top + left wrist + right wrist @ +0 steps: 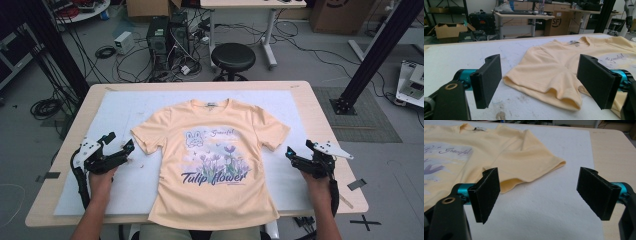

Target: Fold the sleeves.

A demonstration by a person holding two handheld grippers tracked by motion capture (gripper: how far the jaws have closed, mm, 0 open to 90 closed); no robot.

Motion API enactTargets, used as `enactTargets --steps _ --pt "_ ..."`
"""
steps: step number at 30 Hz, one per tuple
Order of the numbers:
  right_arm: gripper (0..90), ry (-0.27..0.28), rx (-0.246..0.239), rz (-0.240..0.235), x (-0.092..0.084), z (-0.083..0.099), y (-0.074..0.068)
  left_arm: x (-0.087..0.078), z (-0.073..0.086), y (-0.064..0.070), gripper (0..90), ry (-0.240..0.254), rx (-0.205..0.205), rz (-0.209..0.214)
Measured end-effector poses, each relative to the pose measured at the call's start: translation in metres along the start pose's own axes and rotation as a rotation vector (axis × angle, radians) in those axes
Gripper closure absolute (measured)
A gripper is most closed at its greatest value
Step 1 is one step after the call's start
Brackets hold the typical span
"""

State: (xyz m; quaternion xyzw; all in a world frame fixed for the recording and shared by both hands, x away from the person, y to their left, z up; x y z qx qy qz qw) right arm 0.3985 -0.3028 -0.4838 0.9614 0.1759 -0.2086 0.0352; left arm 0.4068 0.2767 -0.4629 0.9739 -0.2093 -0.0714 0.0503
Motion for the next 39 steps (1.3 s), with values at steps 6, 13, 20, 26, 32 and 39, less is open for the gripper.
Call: enactTargets --steps 6,13,20,26,32,39 --pt "19.2 -0.031 0.040 -0.001 0.005 -0.005 0.002 0.000 0.000 -0.001 20.1 -0.001 -0.004 -0.005" --pt "19.3 -0.080 0.035 -0.006 0.022 -0.031 -0.006 0.001 0.000 0.000 20.2 -0.003 -0.005 -0.005" --pt "19.3 -0.150 0.050 0.028 0.045 -0.045 -0.001 0.001 0.000 0.000 20.2 -0.005 -0.004 -0.006" --pt "19.3 -0.264 0.074 0.095 0.065 -0.036 0.009 0.001 0.000 0.000 20.2 -0.006 -0.004 -0.006" --pt "30.4 -0.367 0.074 0.162 0.079 -0.019 0.017 0.001 0.000 0.000 20.2 -0.008 0.000 -0.008" --pt "54.4 -0.412 0.086 0.132 0.085 -0.011 0.012 0.002 0.001 0.000 20.4 -0.022 0.002 -0.014"
Point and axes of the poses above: each handheld gripper's, and its own axes: x roughly forward along the jaws, z roughly out of its underside, y roughly to its right, the point moved 9 cm from there along x, roughly forward along the jaws, and after that the axes turned 3 degrees about -x, right-handed, at the moved point
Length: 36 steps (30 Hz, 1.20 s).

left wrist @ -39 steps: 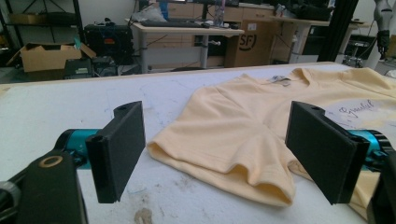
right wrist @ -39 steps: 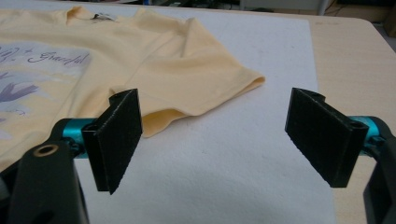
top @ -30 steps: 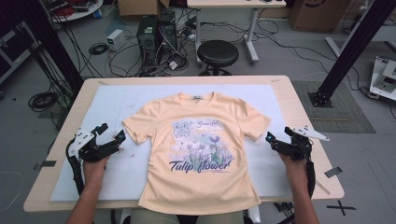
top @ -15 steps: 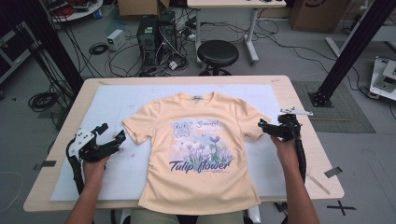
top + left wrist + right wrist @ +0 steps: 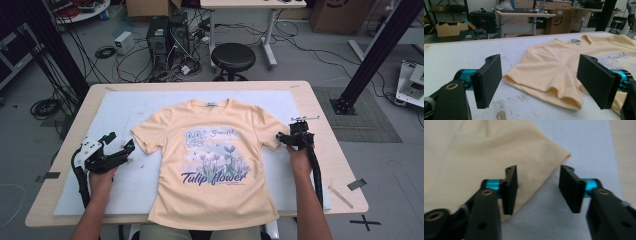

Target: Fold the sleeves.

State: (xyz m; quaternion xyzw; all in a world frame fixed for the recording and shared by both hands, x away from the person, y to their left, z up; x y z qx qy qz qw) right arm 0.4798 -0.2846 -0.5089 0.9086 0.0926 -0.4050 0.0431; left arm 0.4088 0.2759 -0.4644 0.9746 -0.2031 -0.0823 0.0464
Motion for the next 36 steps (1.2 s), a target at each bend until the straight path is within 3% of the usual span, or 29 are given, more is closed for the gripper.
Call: enactTargets --steps 1,2,3,5,7,11,13,18,20,24,27,28,29,30,33,34,35,36 --pt "61.9 0.005 0.005 -0.011 0.000 -0.001 -0.002 0.000 0.000 0.000 20.5 -0.004 0.006 0.001" --pt "61.9 0.005 0.005 -0.011 0.000 -0.001 -0.002 0.000 0.000 0.000 20.5 -0.004 0.006 0.001" --pt "69.9 0.002 0.023 -0.017 0.000 0.000 -0.003 0.000 0.000 0.000 20.5 -0.002 0.001 0.000" --pt "81.9 0.001 0.050 -0.059 -0.001 0.000 -0.004 0.000 0.000 0.000 20.5 -0.003 -0.003 -0.001" --pt "86.2 -0.003 0.056 -0.072 -0.001 0.000 -0.004 0.000 0.000 0.000 20.5 -0.004 -0.004 0.000" --pt "88.1 0.042 0.027 -0.047 -0.007 -0.006 -0.002 0.000 0.000 0.000 20.5 -0.005 -0.003 -0.001" --pt "88.2 0.106 0.002 -0.029 -0.016 -0.015 -0.002 0.000 0.000 0.000 20.5 -0.005 -0.004 0.000" --pt "88.1 0.142 -0.003 -0.048 -0.024 -0.025 -0.007 0.000 0.000 0.000 20.5 -0.006 -0.004 -0.002" --pt "88.0 0.162 -0.037 -0.048 -0.029 -0.031 -0.014 0.000 0.000 -0.001 20.5 -0.006 -0.007 -0.003" --pt "88.0 0.198 -0.093 -0.061 -0.038 -0.047 -0.032 0.000 0.000 0.000 20.5 -0.006 -0.007 -0.003" --pt "87.7 0.199 -0.167 -0.077 -0.041 -0.059 -0.056 0.000 0.000 -0.001 20.5 -0.006 -0.007 -0.003" --pt "87.7 0.199 -0.167 -0.077 -0.041 -0.059 -0.056 0.000 0.000 -0.001 20.5 -0.006 -0.007 -0.003" --pt "87.7 0.202 -0.204 -0.087 -0.041 -0.064 -0.070 0.000 0.001 -0.001 20.4 -0.009 -0.004 -0.002" --pt "87.7 0.202 -0.204 -0.087 -0.041 -0.064 -0.070 0.000 0.001 -0.001 20.4 -0.009 -0.004 -0.002" --pt "87.7 0.199 -0.256 -0.101 -0.039 -0.070 -0.091 0.000 0.000 -0.001 20.5 -0.009 -0.006 0.000" --pt "87.7 0.192 -0.288 -0.113 -0.037 -0.073 -0.106 0.000 0.000 -0.001 20.5 -0.008 -0.008 0.000" --pt "87.7 0.192 -0.288 -0.113 -0.037 -0.073 -0.106 0.000 0.000 -0.001 20.5 -0.009 -0.007 0.001" --pt "87.7 0.188 -0.320 -0.124 -0.035 -0.076 -0.121 0.000 0.001 -0.001 20.5 -0.010 -0.006 0.001"
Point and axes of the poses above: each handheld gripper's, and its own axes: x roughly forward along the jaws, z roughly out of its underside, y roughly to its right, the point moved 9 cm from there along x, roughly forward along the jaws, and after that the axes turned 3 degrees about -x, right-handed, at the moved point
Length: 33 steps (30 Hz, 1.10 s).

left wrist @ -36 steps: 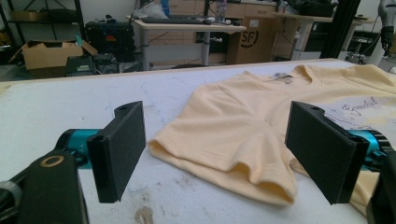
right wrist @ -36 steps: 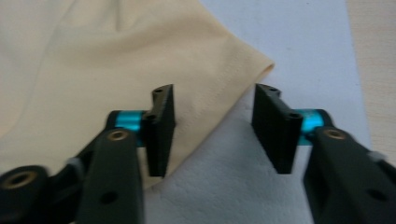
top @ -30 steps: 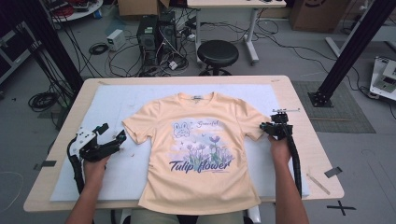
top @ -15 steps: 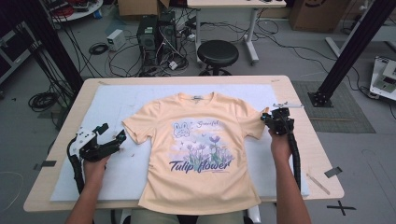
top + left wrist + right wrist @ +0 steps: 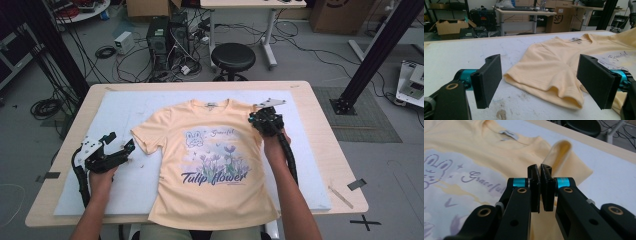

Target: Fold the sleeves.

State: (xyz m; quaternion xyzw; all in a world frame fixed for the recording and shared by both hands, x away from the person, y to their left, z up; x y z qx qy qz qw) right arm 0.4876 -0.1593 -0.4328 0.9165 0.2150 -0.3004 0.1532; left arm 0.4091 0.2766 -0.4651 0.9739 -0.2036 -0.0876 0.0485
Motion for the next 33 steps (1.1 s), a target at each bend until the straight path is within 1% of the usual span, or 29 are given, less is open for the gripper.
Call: enactTargets --steps 1,2,3,4,5,6,7,8,10,11,13,14,16,17,18,19,20,21,22,23,24,25,26,27,28,29,31,32,33 --pt "87.7 -0.004 -0.013 -0.008 0.003 -0.002 -0.007 0.000 0.000 0.000 20.5 0.000 -0.001 0.000" --pt "87.7 -0.004 -0.013 -0.008 0.003 -0.002 -0.007 0.000 0.000 0.000 20.5 -0.001 0.001 0.001" --pt "87.6 -0.016 -0.050 -0.024 0.009 -0.006 -0.020 0.000 0.000 0.000 20.5 -0.001 0.000 0.002" --pt "87.6 -0.016 -0.050 -0.024 0.009 -0.006 -0.020 0.000 0.000 0.000 20.5 -0.001 0.000 0.002" --pt "87.5 -0.024 -0.091 -0.042 0.016 -0.009 -0.034 0.000 0.000 0.000 20.5 0.001 -0.002 0.002" --pt "87.5 -0.024 -0.091 -0.042 0.016 -0.009 -0.034 0.000 0.000 0.000 20.5 0.002 -0.004 0.002" --pt "87.4 -0.041 -0.139 -0.053 0.024 -0.009 -0.046 0.000 0.000 0.000 20.4 0.003 -0.006 0.003" --pt "87.4 -0.041 -0.139 -0.053 0.024 -0.009 -0.046 0.000 -0.001 0.000 20.4 0.008 -0.010 0.004" --pt "87.4 -0.061 -0.176 -0.067 0.031 -0.006 -0.057 0.000 0.000 0.000 20.5 0.007 -0.005 0.006" --pt "87.1 -0.063 -0.185 -0.076 0.034 -0.005 -0.062 0.000 0.000 0.000 20.5 0.006 -0.005 0.007" --pt "86.2 -0.083 -0.205 -0.084 0.038 -0.002 -0.070 0.000 0.000 0.000 20.5 0.006 -0.006 0.008" --pt "85.5 -0.087 -0.210 -0.097 0.040 0.000 -0.074 0.000 0.000 0.000 20.5 0.006 -0.006 0.008" --pt "74.1 -0.092 -0.219 -0.144 0.042 0.004 -0.082 0.000 0.000 0.000 20.5 0.006 -0.005 0.009" --pt "69.2 -0.083 -0.195 -0.181 0.041 0.005 -0.084 0.000 0.000 0.001 20.5 0.007 -0.009 0.010" --pt "69.2 -0.083 -0.195 -0.181 0.041 0.005 -0.084 0.000 0.000 0.001 20.5 0.007 -0.009 0.010" --pt "67.7 -0.059 -0.175 -0.179 0.038 0.003 -0.080 0.000 0.000 0.001 20.5 0.007 -0.009 0.011" --pt "67.3 -0.032 -0.148 -0.161 0.034 0.001 -0.073 0.000 0.000 0.001 20.5 0.007 -0.009 0.011" --pt "68.1 0.012 -0.075 -0.098 0.025 -0.002 -0.052 0.000 0.000 0.001 20.5 0.007 -0.009 0.011" --pt "70.6 0.020 -0.041 -0.057 0.021 -0.001 -0.040 0.000 0.000 0.001 20.5 0.007 -0.009 0.011" --pt "70.6 0.020 -0.041 -0.057 0.021 -0.001 -0.040 0.000 0.000 0.001 20.5 0.007 -0.008 0.011" --pt "73.9 0.020 -0.009 -0.021 0.018 0.001 -0.028 0.000 0.000 0.001 20.5 0.006 -0.008 0.010" --pt "78.5 0.007 0.036 0.014 0.015 0.009 -0.010 0.000 0.000 0.001 20.5 0.006 -0.008 0.010" --pt "78.5 0.007 0.036 0.014 0.015 0.009 -0.010 0.000 0.000 0.000 20.5 0.005 -0.007 0.010" --pt "80.0 -0.024 0.062 0.000 0.017 0.018 -0.004 0.000 0.000 0.000 20.5 0.003 -0.005 0.011" --pt "80.0 -0.024 0.062 0.000 0.017 0.018 -0.004 0.000 0.000 0.000 20.5 0.002 -0.005 0.011" --pt "80.6 -0.045 0.054 -0.011 0.019 0.023 -0.004 0.000 0.000 0.000 20.5 0.004 -0.008 0.010" --pt "80.7 -0.081 0.033 -0.049 0.022 0.031 -0.011 0.000 0.000 0.000 20.5 0.002 -0.007 0.011" --pt "80.9 -0.097 0.011 -0.090 0.023 0.036 -0.020 0.000 0.000 0.000 20.5 0.003 -0.007 0.012" --pt "82.1 -0.108 0.001 -0.107 0.023 0.039 -0.025 0.000 0.000 0.000 20.5 0.003 -0.007 0.012"
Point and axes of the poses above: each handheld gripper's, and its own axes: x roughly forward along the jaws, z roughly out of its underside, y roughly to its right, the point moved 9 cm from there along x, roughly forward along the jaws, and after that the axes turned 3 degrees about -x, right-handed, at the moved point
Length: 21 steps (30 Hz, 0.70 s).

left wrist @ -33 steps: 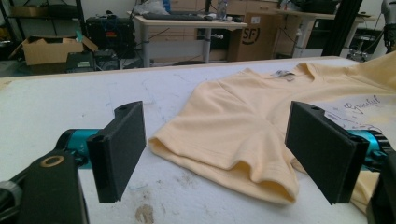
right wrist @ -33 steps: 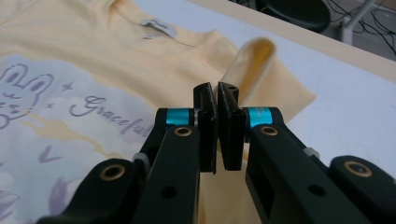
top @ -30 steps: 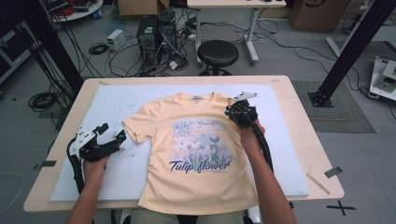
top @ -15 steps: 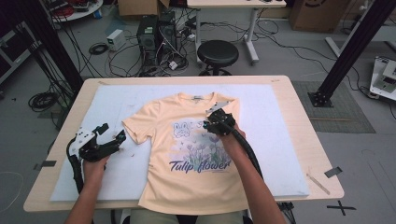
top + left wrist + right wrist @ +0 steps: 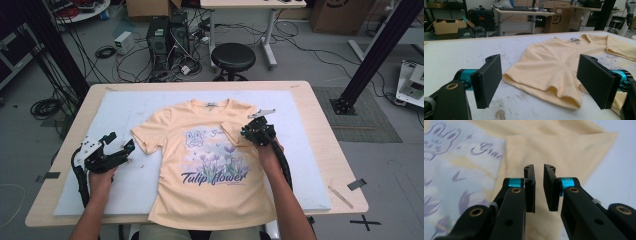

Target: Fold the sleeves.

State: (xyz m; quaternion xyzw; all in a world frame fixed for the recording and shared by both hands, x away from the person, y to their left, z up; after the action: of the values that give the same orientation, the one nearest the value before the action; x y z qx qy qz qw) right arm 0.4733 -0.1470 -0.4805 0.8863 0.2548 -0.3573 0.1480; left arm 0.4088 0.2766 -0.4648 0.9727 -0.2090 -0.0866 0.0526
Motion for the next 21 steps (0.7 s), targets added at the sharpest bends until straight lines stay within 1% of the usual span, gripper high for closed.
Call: enactTargets --steps 1,2,3,5,6,7,8,11,12,13,14,15,16,17,18,19,20,21 --pt "82.1 0.000 0.000 0.000 0.000 0.000 0.000 0.000 0.000 0.000 20.5 -0.001 0.001 0.001" --pt "83.3 -0.019 -0.026 -0.035 0.000 0.007 -0.009 0.000 0.000 0.001 20.5 0.002 -0.002 0.001" --pt "83.3 -0.019 -0.026 -0.035 0.000 0.007 -0.009 0.000 0.000 0.001 20.5 0.002 -0.002 0.001" --pt "84.7 -0.044 -0.048 -0.047 0.000 0.016 -0.015 0.000 0.000 0.001 20.5 0.003 -0.001 0.001" --pt "85.3 -0.057 -0.055 -0.059 0.000 0.025 -0.017 0.000 0.000 0.001 20.5 0.002 -0.002 0.001" --pt "85.3 -0.057 -0.055 -0.059 0.000 0.025 -0.017 0.000 0.000 0.001 20.5 0.002 -0.002 0.001" --pt "85.3 -0.067 -0.054 -0.069 -0.001 0.034 -0.018 0.000 0.000 0.001 20.5 0.001 0.001 0.001" --pt "85.2 -0.067 -0.051 -0.082 -0.003 0.036 -0.019 0.000 0.000 0.001 20.5 0.000 0.001 0.001" --pt "83.4 -0.072 -0.048 -0.088 -0.005 0.035 -0.019 0.000 0.000 0.001 20.5 -0.001 0.001 0.000" --pt "80.7 -0.055 -0.048 -0.089 -0.007 0.031 -0.019 0.000 0.000 0.000 20.5 -0.003 0.001 -0.001" --pt "80.7 -0.055 -0.048 -0.089 -0.007 0.031 -0.019 0.000 0.000 0.000 20.6 -0.003 0.001 -0.001" --pt "79.4 -0.036 -0.042 -0.086 -0.010 0.025 -0.018 0.001 0.000 0.000 20.6 -0.004 0.000 -0.002" --pt "74.1 0.013 -0.019 -0.093 -0.013 0.011 -0.018 0.001 0.000 0.000 20.6 -0.004 -0.003 -0.001" --pt "74.1 0.013 -0.019 -0.093 -0.013 0.011 -0.018 0.001 0.000 0.000 20.6 -0.005 -0.003 -0.001" --pt "69.4 0.018 -0.023 -0.093 -0.010 -0.001 -0.022 0.001 0.000 0.000 20.6 -0.005 -0.003 -0.002" --pt "69.4 0.018 -0.023 -0.093 -0.010 -0.001 -0.022 0.001 0.000 0.000 20.6 -0.008 0.001 -0.002" --pt "67.5 0.006 -0.037 -0.090 -0.005 -0.005 -0.025 0.001 0.000 0.000 20.6 -0.008 0.001 -0.001" --pt "65.8 -0.023 -0.064 -0.089 0.007 -0.012 -0.033 0.001 0.000 0.000 20.6 -0.008 0.001 -0.001"
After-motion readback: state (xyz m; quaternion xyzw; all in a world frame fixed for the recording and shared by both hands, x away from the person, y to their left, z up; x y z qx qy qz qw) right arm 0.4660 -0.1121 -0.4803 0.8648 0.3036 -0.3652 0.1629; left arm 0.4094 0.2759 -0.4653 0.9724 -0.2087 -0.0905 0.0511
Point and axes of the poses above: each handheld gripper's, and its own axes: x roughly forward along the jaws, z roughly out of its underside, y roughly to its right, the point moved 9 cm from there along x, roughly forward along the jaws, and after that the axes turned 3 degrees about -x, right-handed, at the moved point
